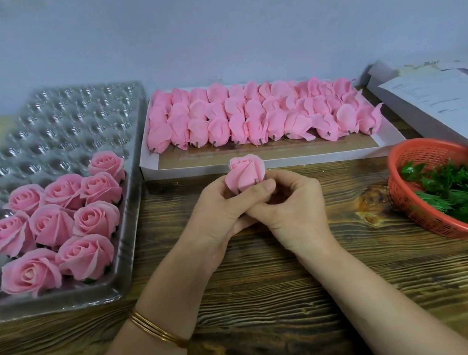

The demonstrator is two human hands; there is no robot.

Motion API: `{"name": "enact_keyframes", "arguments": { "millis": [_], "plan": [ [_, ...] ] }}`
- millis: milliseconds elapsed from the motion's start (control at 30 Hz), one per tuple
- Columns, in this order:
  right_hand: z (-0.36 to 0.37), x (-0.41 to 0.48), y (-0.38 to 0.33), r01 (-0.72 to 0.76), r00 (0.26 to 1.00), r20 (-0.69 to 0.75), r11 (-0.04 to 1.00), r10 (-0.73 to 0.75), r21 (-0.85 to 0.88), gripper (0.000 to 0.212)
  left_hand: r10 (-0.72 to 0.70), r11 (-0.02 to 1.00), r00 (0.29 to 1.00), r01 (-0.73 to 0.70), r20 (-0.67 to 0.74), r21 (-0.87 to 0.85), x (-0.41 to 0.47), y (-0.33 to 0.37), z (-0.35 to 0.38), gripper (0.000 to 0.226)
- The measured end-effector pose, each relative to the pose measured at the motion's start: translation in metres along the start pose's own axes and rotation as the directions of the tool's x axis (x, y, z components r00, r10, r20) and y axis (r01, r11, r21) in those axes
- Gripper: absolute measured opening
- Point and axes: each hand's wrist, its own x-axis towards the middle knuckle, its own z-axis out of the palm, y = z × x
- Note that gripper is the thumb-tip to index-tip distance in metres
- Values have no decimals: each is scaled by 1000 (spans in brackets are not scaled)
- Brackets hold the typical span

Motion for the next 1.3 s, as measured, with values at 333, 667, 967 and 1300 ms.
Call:
{"name": "enact_keyframes", "arguments": {
  "millis": [333,667,967,1300],
  "plan": [
    [2,-3,1,36,998,54,995,-31,-94,36,27,999,1000,-27,-11,19,2,-6,1,10],
    [-1,-1,-1,75,985,160,996,-66,-49,39,40,998,999,-40,-1,-38,1,-4,2,28],
    [-7,5,5,-64,966,256,982,16,178,45,36,999,997,-37,70,16,2,-4,-2,32],
    [-10,9,4,-85,912,411,975,-6,203,28,159,961,987,-151,-16,231,1,-4,0,18]
  ]
}}
